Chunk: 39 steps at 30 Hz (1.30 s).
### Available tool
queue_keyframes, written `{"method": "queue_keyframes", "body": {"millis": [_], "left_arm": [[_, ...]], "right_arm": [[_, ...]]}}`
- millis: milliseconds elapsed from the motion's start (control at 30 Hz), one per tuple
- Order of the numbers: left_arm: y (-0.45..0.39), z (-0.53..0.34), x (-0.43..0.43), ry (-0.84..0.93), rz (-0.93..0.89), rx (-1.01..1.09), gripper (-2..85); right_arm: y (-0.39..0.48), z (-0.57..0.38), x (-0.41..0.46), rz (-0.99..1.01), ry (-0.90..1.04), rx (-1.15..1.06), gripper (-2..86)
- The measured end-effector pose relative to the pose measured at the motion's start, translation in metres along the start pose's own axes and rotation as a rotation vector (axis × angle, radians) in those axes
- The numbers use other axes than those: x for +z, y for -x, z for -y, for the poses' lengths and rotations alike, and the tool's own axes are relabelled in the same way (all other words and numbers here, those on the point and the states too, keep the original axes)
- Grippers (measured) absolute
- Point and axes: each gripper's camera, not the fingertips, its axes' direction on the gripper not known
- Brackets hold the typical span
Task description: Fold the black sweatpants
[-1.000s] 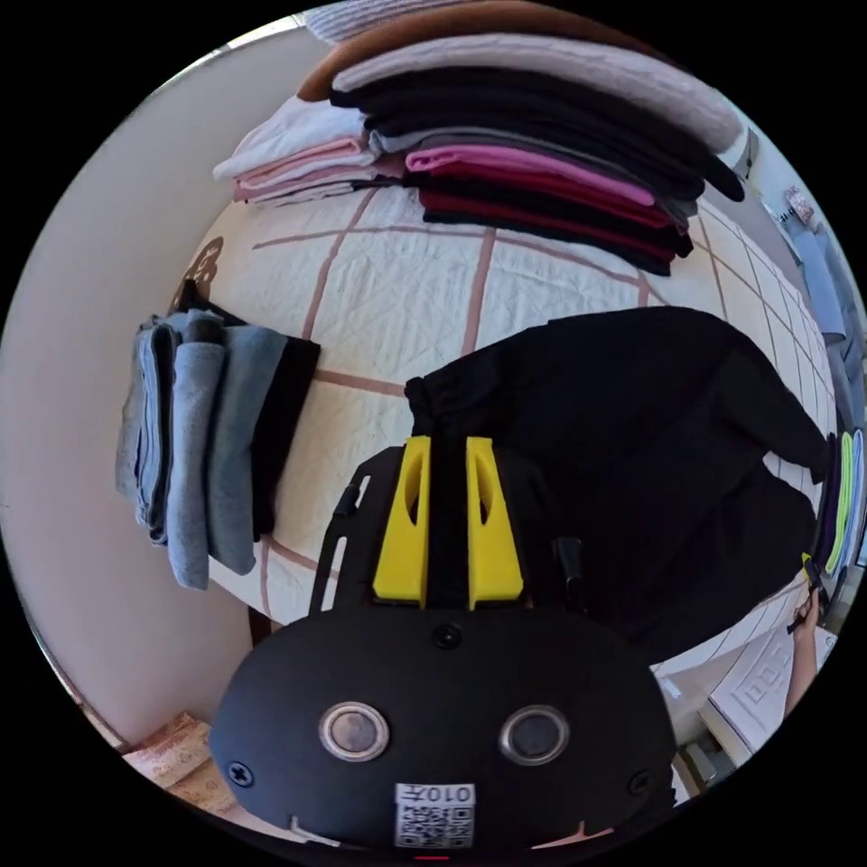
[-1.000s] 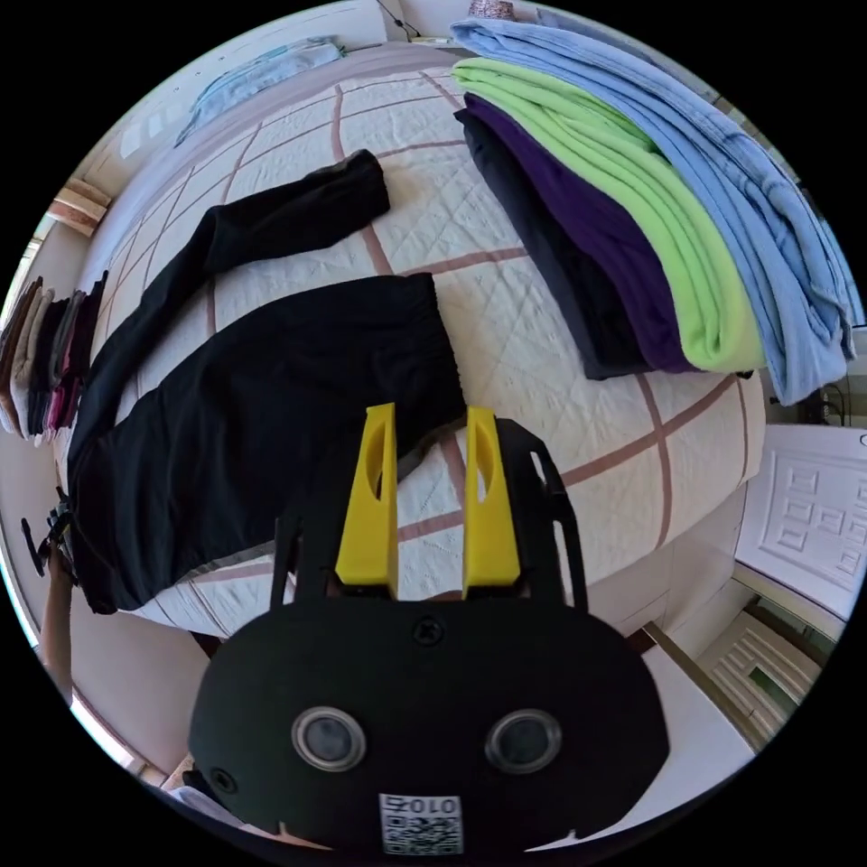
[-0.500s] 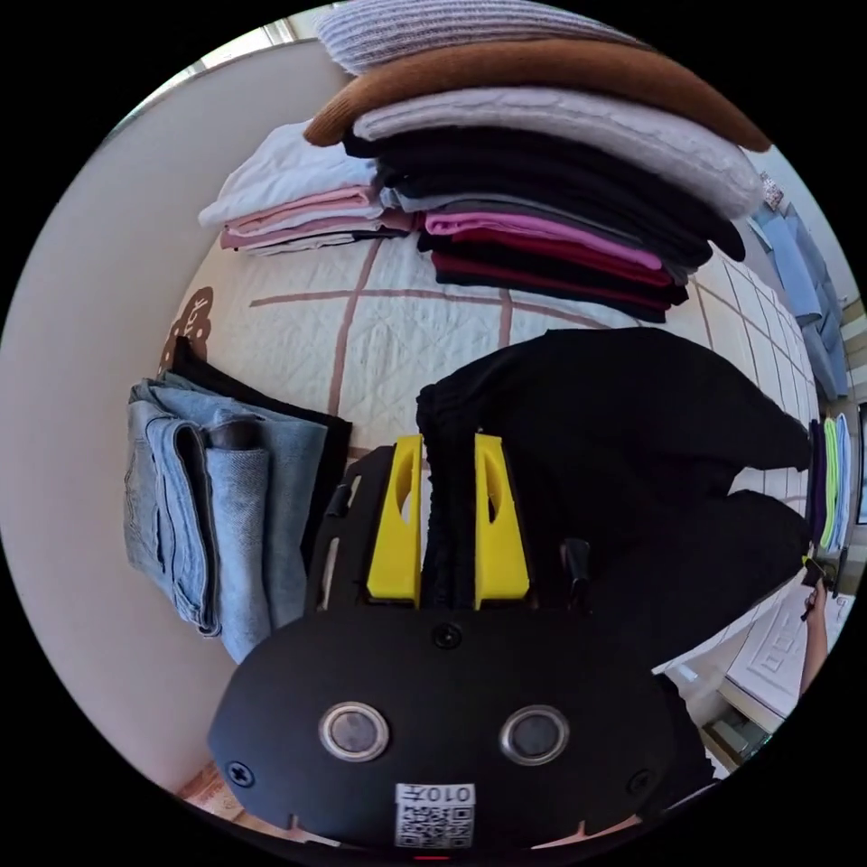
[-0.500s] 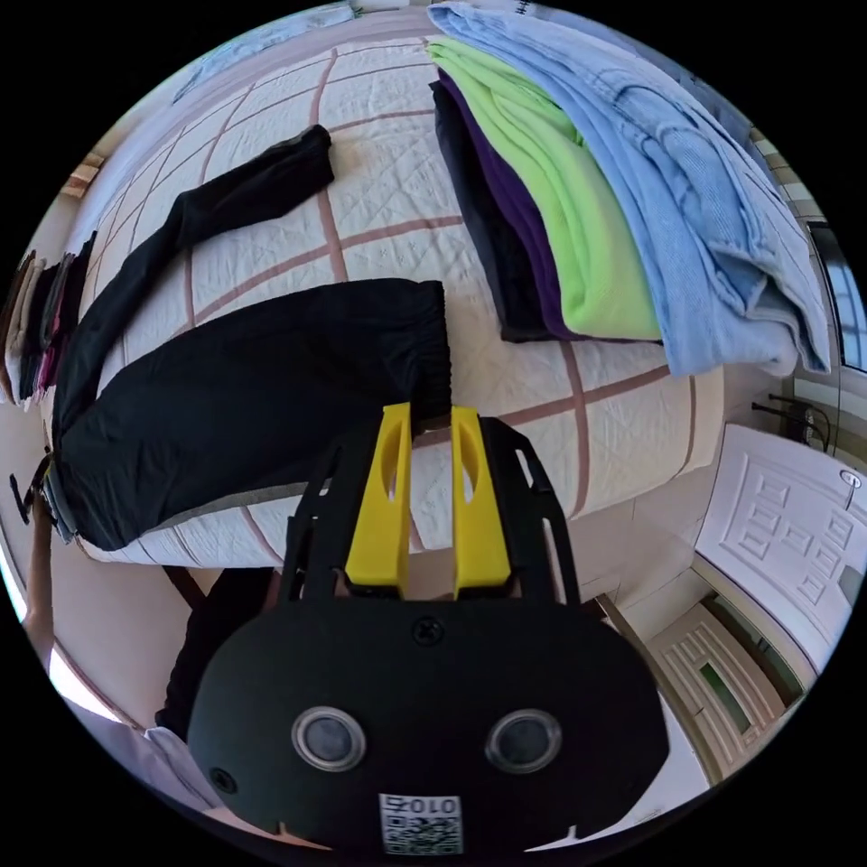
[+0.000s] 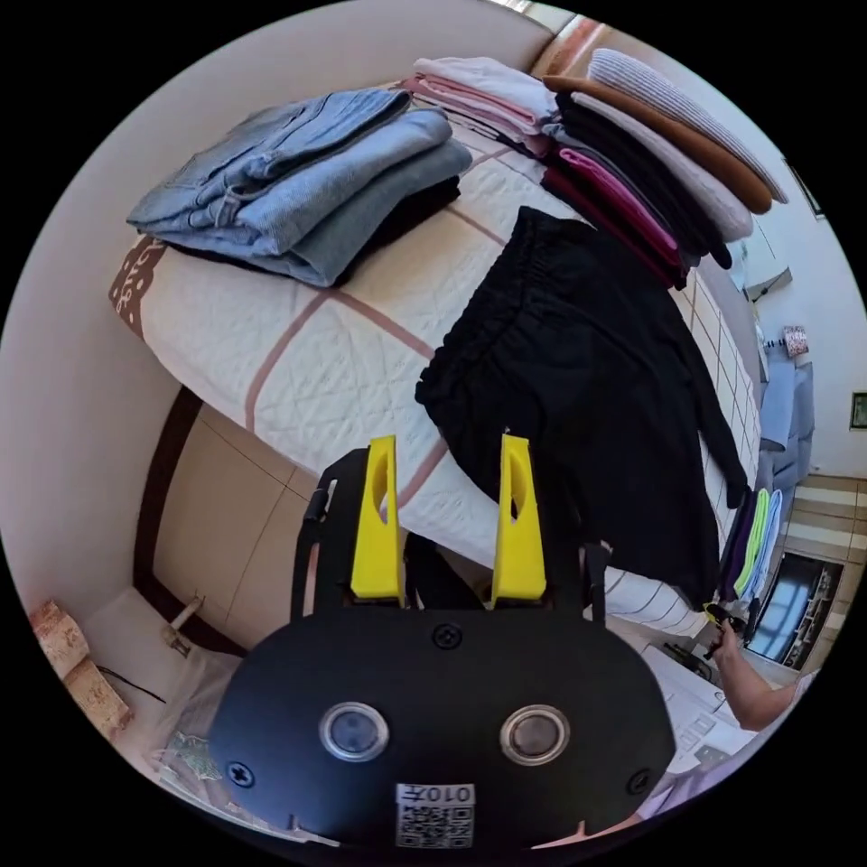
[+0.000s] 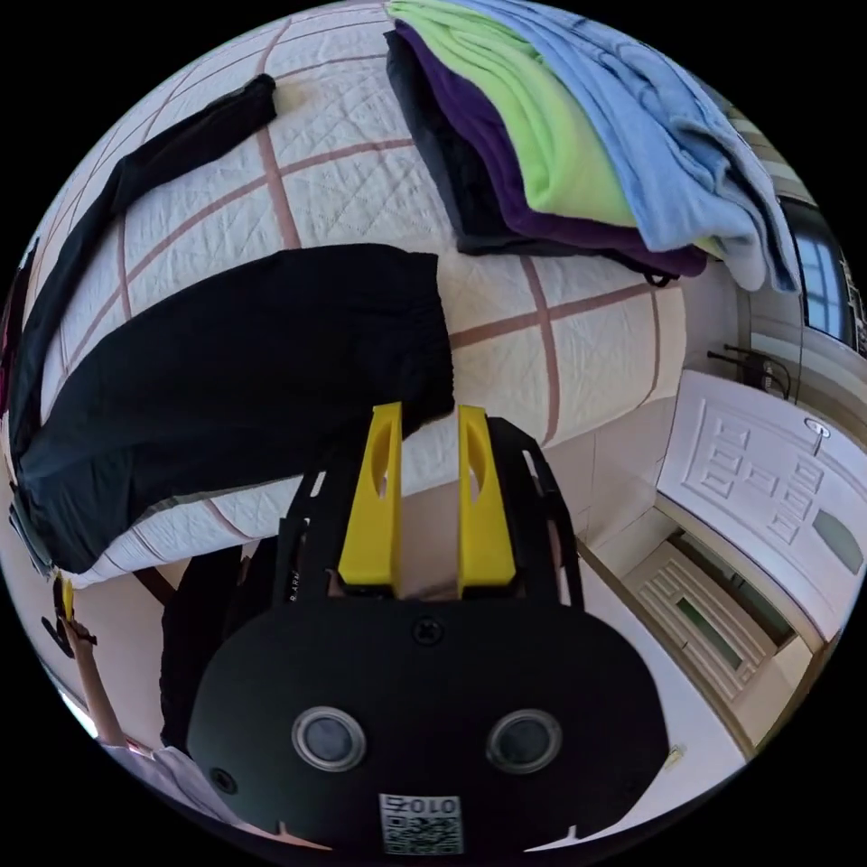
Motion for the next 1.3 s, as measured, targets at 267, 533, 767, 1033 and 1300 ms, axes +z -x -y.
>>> {"method": "queue_keyframes", "body": {"millis": [267, 533, 767, 1033, 1300], "left_arm": [[-0.021, 0.021, 0.026, 0.07, 0.029, -0.027, 3.5], [0.002, 0.006, 0.015, 0.083, 0.068, -0.125, 2.4], [-0.022, 0.025, -0.059, -0.118, 0.21, -0.086, 6.8], [-0.07, 0.112, -0.077, -0.25, 0.203, 0.059, 9.6], [-0.142, 0.22, -0.002, -0.102, 0.192, 0.3, 10.8]], "right_arm": [[0.024, -0.003, -0.098, -0.091, -0.47, 0.083, 7.8], [0.084, 0.104, -0.124, 0.215, -0.443, -0.266, 15.8], [0.095, 0.181, -0.13, 0.183, -0.386, -0.381, 16.7], [0.106, 0.248, -0.122, 0.247, -0.275, -0.485, 16.1], [0.103, 0.286, -0.168, 0.297, -0.416, -0.452, 15.8]]}}
